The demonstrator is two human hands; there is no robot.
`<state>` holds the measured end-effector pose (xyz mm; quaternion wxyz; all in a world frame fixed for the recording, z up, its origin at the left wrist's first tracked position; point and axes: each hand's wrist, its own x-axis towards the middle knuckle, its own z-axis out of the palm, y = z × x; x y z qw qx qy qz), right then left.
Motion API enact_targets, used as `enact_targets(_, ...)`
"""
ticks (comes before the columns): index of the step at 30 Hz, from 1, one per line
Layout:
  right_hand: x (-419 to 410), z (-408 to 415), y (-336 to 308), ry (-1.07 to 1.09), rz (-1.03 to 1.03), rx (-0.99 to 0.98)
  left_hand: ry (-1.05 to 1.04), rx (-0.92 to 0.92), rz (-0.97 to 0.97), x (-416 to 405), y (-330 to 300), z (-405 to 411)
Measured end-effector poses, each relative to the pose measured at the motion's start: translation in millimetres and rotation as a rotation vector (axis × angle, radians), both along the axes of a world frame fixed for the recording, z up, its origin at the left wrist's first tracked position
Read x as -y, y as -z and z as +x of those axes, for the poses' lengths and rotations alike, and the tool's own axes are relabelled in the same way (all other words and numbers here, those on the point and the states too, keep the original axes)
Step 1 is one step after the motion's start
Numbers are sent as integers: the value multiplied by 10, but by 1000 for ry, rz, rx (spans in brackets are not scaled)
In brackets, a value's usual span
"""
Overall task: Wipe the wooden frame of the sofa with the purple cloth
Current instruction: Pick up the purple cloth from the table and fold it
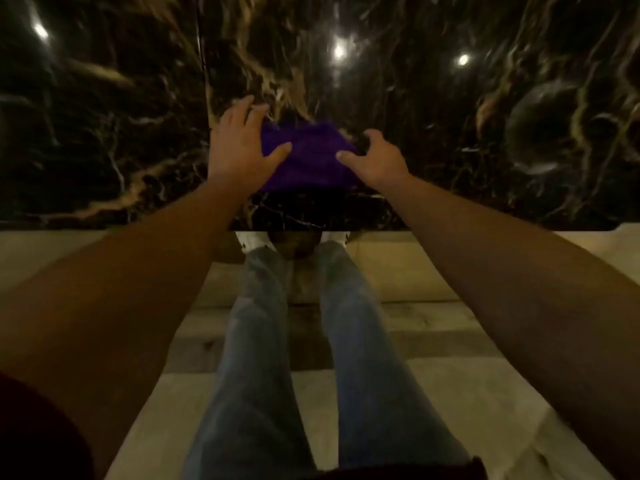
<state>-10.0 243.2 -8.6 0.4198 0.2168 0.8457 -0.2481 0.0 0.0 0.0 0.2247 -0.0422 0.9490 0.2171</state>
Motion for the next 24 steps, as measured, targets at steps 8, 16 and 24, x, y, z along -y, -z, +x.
enact_targets(8,302,186,593,754,-170,152,339,286,-244,-548,727,-118)
enact_targets(16,73,90,60,586,-280,142,-203,621,355,-803,-71,103)
enact_targets(24,-621,159,-1712,550,-305,-319,-154,507,738,-1253,-1936,89)
